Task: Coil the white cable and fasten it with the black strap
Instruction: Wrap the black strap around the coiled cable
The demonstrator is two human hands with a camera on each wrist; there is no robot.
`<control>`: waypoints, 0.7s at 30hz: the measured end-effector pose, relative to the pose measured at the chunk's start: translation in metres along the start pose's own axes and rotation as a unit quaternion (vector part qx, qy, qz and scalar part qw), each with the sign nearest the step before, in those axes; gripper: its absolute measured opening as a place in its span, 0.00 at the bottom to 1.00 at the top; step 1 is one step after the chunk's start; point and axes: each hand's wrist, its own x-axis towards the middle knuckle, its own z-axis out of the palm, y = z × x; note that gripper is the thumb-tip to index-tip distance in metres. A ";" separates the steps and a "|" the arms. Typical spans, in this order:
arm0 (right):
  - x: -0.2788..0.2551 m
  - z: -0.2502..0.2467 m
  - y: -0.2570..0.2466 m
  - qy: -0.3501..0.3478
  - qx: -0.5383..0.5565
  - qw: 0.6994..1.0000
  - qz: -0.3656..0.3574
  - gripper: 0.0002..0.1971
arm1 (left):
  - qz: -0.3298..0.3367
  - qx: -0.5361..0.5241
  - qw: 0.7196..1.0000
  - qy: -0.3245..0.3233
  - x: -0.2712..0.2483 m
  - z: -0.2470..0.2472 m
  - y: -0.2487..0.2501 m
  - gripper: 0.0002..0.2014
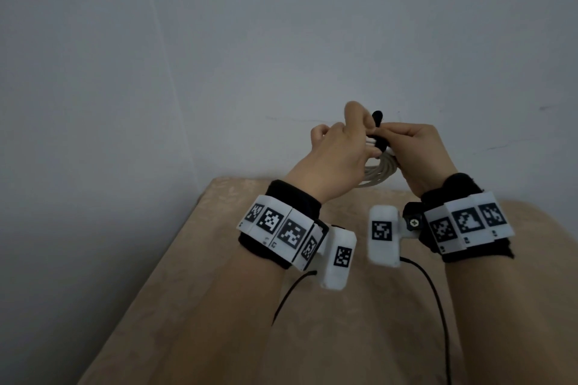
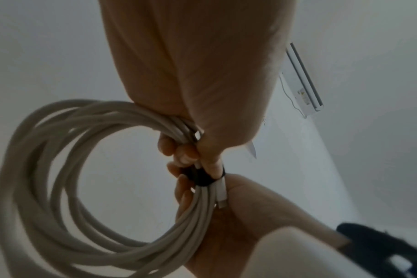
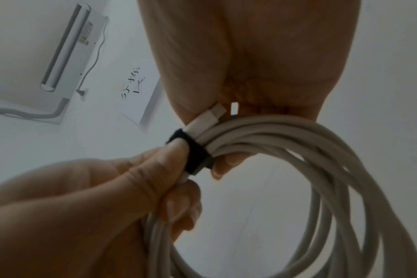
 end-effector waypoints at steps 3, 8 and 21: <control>0.002 0.001 0.001 0.000 0.015 1.000 0.016 0.09 | 0.023 0.005 1.000 -0.009 0.000 -0.004 -0.002 0.12; 0.003 -0.001 0.003 -0.015 0.045 0.998 0.043 0.12 | 0.048 0.005 0.999 -0.004 -0.001 -0.006 -0.005 0.06; 0.000 0.003 0.001 0.040 -0.144 0.976 -0.155 0.03 | -0.192 -0.330 0.917 0.115 -0.003 -0.028 -0.038 0.02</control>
